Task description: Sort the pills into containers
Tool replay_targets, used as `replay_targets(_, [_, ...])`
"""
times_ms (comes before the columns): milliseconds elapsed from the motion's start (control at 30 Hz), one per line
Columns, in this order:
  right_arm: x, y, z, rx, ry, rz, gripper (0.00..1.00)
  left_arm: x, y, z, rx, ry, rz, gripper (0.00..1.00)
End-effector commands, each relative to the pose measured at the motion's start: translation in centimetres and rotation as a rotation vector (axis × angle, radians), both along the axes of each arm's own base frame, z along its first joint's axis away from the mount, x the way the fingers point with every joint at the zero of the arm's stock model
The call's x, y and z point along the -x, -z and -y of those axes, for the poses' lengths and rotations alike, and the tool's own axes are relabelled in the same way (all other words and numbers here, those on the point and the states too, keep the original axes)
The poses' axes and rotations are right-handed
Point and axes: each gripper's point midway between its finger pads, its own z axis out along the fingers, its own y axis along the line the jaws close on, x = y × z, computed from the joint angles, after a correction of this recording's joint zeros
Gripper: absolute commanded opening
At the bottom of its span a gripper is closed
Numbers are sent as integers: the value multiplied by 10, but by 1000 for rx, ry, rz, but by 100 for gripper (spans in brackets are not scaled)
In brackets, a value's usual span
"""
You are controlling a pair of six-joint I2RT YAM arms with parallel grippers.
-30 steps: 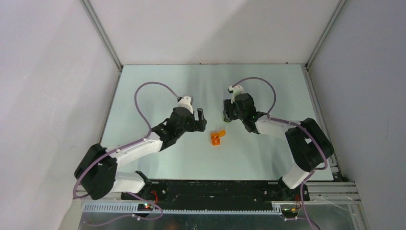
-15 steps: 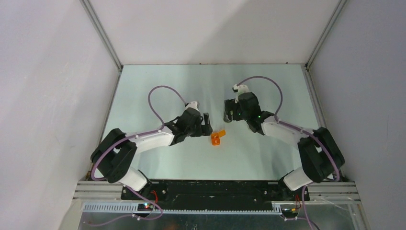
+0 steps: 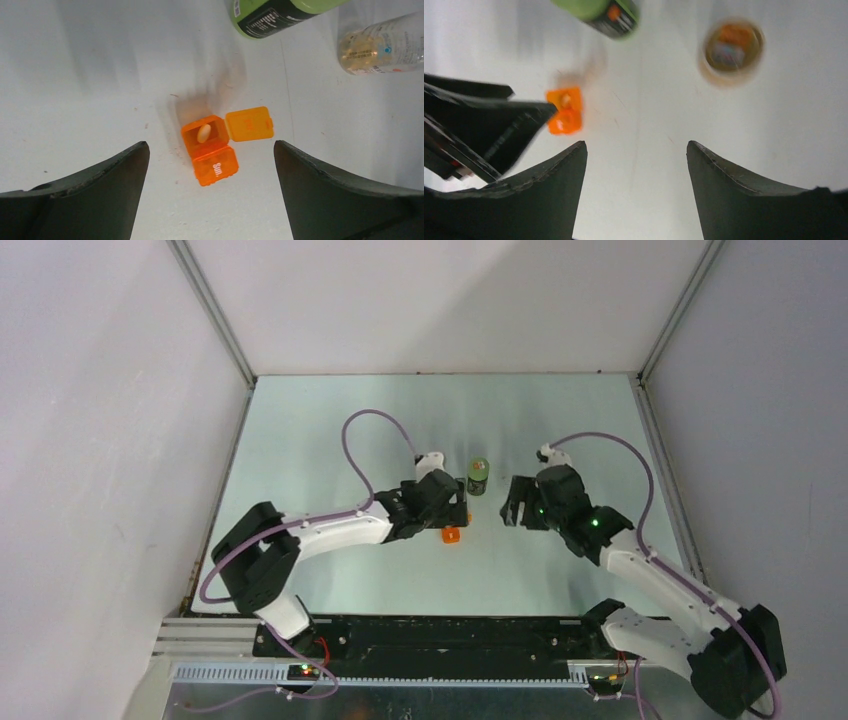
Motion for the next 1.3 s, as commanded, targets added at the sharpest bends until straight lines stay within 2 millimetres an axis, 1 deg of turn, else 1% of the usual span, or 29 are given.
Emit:
replay_targets(0, [36,15,37,51,106,-71,79,-5,1,5,-35,-87,18,99])
replay_targets(33, [40,12,45,55,123,-51,80,-5,5,8,-43,-85,12,99])
replay_targets(67, [41,10,48,56,129,-43,81,-7,2,11,-42,-93,15,99])
replay_targets(100, [44,8,52,58,137,-34,81,-7,8,11,-61,-98,7,99])
replay_targets(133, [45,7,54,60,140,-30,81,-10,7,11,-73,-115,9,99])
replay_targets(167, [47,6,57,64,145,-29,81,-10,12,12,-88,-119,4,99])
replay_targets(333, [49,9,62,87,151,-35,82,-13,14,24,-84,-123,-6,99])
replay_targets(433, [48,12,61,90,148,-45,82,-11,12,32,-56,-113,-15,99])
replay_targets(600, [48,14,58,82,138,-47,82,-4,2,27,-18,-139,-6,99])
replay_targets(733, [45,15,55,77,128,-44,82,-1,1,25,17,-174,-22,99])
replay_targets(867, [43,20,53,89,121,-58,82,2,1,25,64,-239,-57,99])
replay_targets(967, [42,24,53,95,116,-64,82,2,-2,23,105,-309,-73,99])
replay_targets(1100, [41,24,53,97,110,-58,82,1,-3,16,114,-405,-96,99])
replay_targets(1233, [40,23,53,96,105,-51,82,0,-3,19,126,-443,-117,99])
replay_targets(1267, [40,23,53,96,102,-52,82,-2,-6,22,135,-443,-115,99])
